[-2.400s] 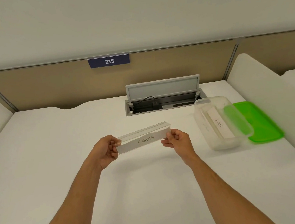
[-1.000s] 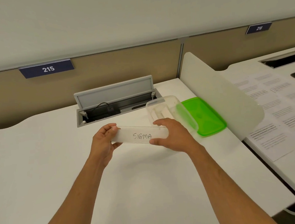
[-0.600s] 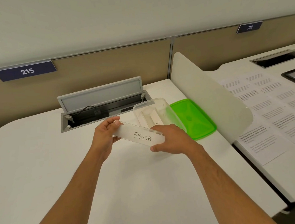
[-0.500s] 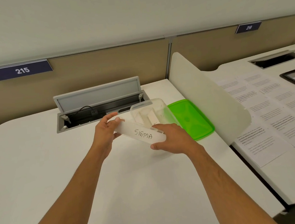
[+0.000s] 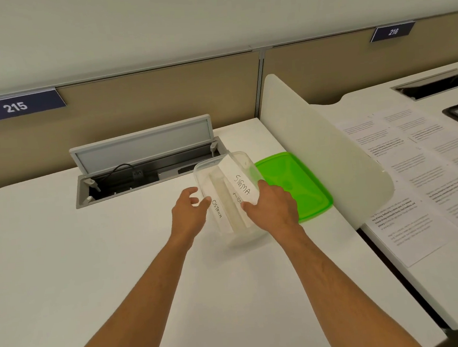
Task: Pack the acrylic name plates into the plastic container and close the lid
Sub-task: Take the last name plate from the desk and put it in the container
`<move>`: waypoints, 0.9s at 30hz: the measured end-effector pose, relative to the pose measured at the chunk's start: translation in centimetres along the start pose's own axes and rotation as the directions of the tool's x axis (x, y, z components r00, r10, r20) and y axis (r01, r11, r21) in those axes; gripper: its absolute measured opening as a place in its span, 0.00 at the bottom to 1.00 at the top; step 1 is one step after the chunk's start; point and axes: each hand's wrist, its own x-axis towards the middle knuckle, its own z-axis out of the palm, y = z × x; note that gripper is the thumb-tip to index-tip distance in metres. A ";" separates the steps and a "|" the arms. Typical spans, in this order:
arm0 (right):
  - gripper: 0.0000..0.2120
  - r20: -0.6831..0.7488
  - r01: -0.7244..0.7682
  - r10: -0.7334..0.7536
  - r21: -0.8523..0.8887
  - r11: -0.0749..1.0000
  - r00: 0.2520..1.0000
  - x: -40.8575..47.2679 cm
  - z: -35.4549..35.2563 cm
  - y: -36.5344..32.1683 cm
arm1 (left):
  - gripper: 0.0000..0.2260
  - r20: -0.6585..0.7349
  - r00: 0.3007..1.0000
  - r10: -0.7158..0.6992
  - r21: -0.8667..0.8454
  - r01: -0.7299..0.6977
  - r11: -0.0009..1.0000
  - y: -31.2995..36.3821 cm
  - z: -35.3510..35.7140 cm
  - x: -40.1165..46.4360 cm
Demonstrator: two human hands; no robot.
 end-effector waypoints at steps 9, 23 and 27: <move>0.18 0.089 -0.083 0.083 -0.003 0.997 0.993 2.2 2.6 -0.5 | 0.24 0.029 1.000 0.000 -0.011 0.000 1.000 -0.7 1.4 0.2; 0.19 0.263 -0.081 0.108 -0.113 0.990 0.959 3.8 4.7 0.1 | 0.26 0.059 0.998 -0.023 -0.104 0.029 0.994 -1.5 1.1 0.3; 0.21 0.294 -0.075 0.113 -0.135 0.988 0.949 4.1 4.6 0.1 | 0.27 0.060 0.998 -0.022 -0.088 0.027 0.996 -1.4 1.1 0.3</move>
